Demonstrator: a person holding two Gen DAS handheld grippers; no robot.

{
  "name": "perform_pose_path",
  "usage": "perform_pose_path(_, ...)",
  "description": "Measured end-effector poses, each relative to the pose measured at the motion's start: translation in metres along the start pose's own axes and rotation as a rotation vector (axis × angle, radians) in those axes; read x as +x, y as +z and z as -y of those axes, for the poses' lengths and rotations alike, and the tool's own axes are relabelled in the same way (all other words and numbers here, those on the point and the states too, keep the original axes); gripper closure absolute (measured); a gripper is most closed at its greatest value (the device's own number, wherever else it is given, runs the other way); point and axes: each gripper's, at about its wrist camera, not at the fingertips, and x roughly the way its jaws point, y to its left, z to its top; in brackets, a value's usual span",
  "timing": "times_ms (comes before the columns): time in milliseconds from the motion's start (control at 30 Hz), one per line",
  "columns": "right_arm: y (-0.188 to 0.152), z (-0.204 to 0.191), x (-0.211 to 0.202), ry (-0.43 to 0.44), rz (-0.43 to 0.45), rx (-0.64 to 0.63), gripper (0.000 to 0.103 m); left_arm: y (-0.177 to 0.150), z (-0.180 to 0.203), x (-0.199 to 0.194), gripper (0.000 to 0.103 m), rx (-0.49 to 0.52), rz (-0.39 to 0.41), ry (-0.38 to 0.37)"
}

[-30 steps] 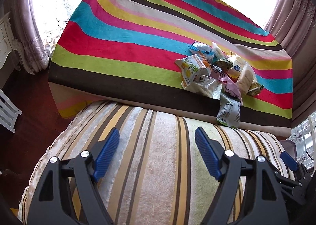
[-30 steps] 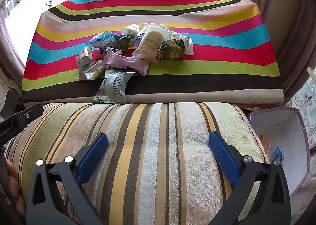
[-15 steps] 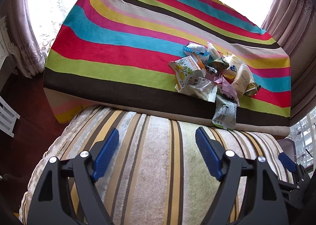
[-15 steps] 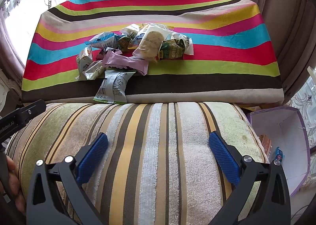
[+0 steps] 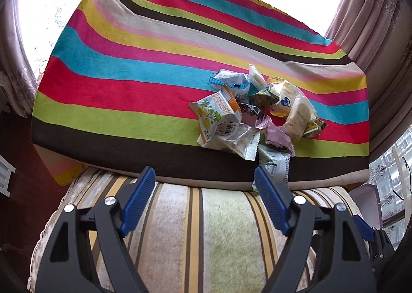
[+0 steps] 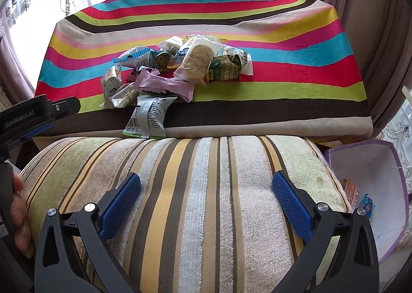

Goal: Organize snacks

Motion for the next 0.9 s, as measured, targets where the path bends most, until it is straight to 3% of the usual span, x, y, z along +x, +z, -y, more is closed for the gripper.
perform_pose_path(500, 0.0, -0.001, 0.003, -0.006, -0.016, 0.001, 0.004, -0.004, -0.006, 0.008, 0.024, -0.039, -0.023, 0.031)
perform_pose_path(767, 0.0, 0.0, 0.003, -0.006, -0.016, -0.002, 0.004, 0.011, 0.007, 0.02, 0.024, 0.009, -0.033, 0.041)
perform_pose_path(900, 0.0, -0.001, 0.003, -0.01, -0.016, 0.0, 0.004, 0.026, 0.017, 0.04, 0.024, 0.066, -0.074, 0.019)
